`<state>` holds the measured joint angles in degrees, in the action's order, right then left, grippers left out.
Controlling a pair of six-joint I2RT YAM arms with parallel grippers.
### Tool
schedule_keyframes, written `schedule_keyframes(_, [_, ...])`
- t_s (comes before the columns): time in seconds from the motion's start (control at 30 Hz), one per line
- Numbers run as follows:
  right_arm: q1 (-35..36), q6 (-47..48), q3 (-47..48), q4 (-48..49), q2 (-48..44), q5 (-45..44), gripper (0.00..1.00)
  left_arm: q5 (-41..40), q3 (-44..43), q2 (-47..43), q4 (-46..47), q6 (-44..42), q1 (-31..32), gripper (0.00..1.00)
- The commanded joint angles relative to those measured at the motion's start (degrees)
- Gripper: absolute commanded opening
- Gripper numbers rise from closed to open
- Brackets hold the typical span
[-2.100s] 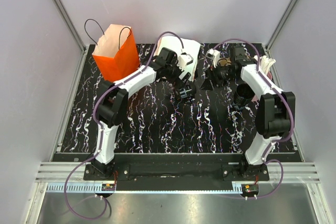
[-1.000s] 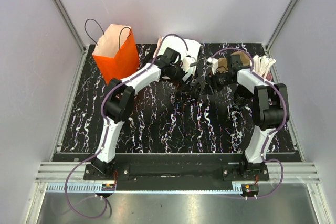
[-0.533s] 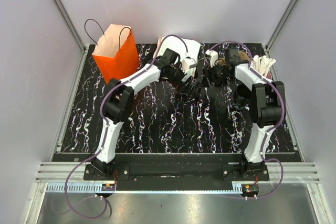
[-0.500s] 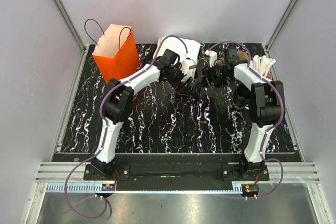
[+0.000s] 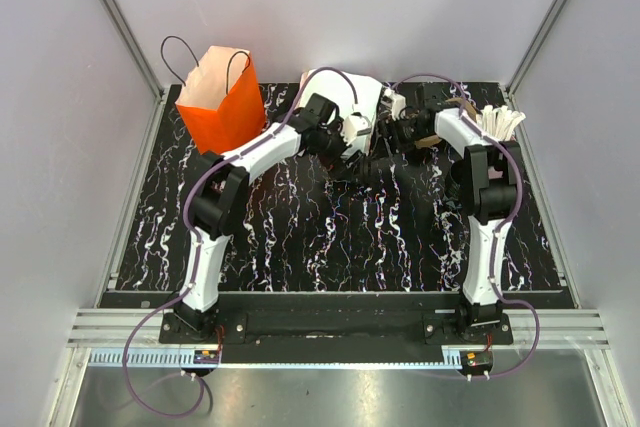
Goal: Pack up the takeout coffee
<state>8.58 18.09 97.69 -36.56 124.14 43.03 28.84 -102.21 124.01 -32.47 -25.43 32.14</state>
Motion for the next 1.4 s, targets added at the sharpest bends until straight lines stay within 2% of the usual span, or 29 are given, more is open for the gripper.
schedule_keyframes(0.0, [1.26, -2.18, 5.83, -3.87, 2.6, 1.54, 0.74, 0.78, 1.05, -3.51, 1.71, -2.87, 0.64, 0.99])
schedule_keyframes(0.37, [2.32, -4.73, 16.82, -8.53, 9.54, 0.21, 0.76, -1.24, 4.48, -4.04, 1.27, -5.24, 0.73, 0.99])
schedule_keyframes(0.97, [4.34, -3.76, 16.39, -11.08, 8.4, 1.45, 0.77, -0.89, 5.8, -0.96, 3.46, -1.73, 0.82, 0.99])
schedule_keyframes(1.07, [4.34, -3.85, 16.48, -11.17, 7.96, 1.71, 0.77, -1.24, 6.15, -0.61, 3.38, -1.46, 0.82, 0.96])
schedule_keyframes(1.37, [4.34, -3.06, 17.09, -12.48, 6.56, 1.97, 0.79, -0.72, 7.73, -0.08, 3.11, -1.55, 0.73, 0.8])
